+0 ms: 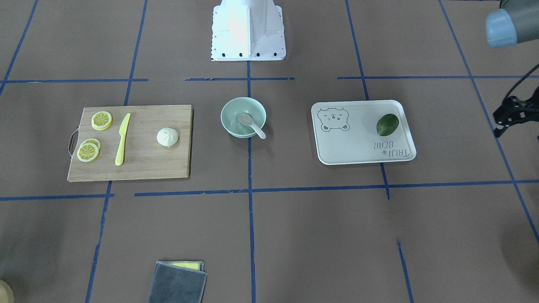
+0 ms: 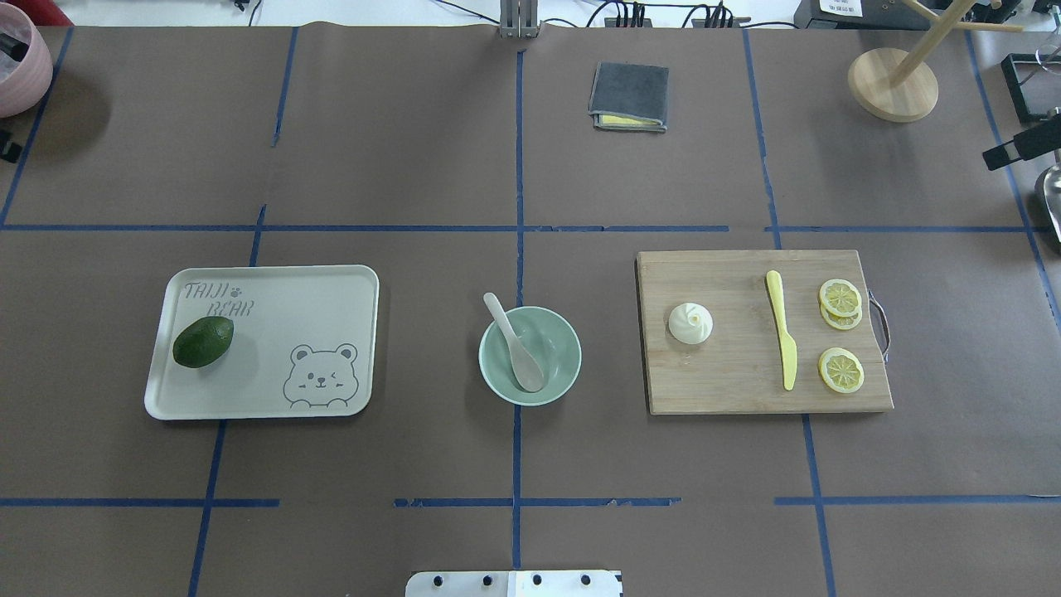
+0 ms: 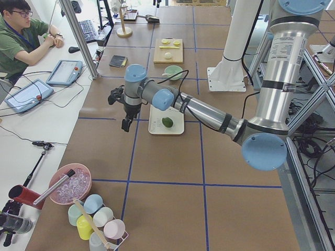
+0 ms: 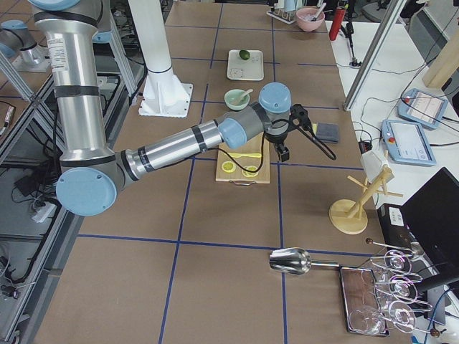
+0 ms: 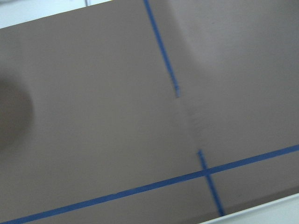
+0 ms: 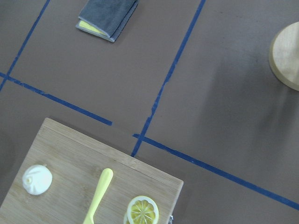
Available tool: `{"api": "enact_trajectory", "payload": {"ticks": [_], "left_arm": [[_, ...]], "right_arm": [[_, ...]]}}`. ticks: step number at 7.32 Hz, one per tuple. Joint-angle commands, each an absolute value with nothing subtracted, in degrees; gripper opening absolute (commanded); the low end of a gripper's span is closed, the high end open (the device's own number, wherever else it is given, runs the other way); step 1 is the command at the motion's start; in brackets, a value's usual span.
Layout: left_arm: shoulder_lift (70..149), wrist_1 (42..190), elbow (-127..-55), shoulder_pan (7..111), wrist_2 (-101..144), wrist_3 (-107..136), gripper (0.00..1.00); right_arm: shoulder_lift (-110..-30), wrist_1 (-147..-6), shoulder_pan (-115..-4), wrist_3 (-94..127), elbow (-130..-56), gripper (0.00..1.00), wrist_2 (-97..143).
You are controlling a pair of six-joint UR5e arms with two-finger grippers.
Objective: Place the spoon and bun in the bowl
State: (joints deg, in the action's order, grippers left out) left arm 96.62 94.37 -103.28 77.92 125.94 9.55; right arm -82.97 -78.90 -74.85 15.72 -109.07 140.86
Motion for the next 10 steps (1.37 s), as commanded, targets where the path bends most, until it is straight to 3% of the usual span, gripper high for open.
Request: {"api": "enact_trajectory", "payload": {"ticks": [1, 5, 9, 10], "left_arm": [[91.09, 89.57, -98.71, 89.69, 128.84, -9.67, 1.00], [89.30, 89.65, -98.96, 89.82, 131.13, -9.67, 1.00], [88.69, 89.39, -98.70, 89.82, 131.22, -9.67, 1.00], [87.46, 89.47, -99.48, 89.82, 132.09, -9.75, 1.00]], "right_arm": [[-78.16, -79.45, -62.81, 32.78, -113.45, 1.00, 131.09], [-74.71, -78.84, -39.41, 47.09, -109.80, 1.00, 107.62], [-74.53, -78.66, -31.83, 51.59, -107.93, 0.99, 100.99], [-74.44, -78.66, -31.21, 51.59, -107.58, 0.93, 100.90]]}}
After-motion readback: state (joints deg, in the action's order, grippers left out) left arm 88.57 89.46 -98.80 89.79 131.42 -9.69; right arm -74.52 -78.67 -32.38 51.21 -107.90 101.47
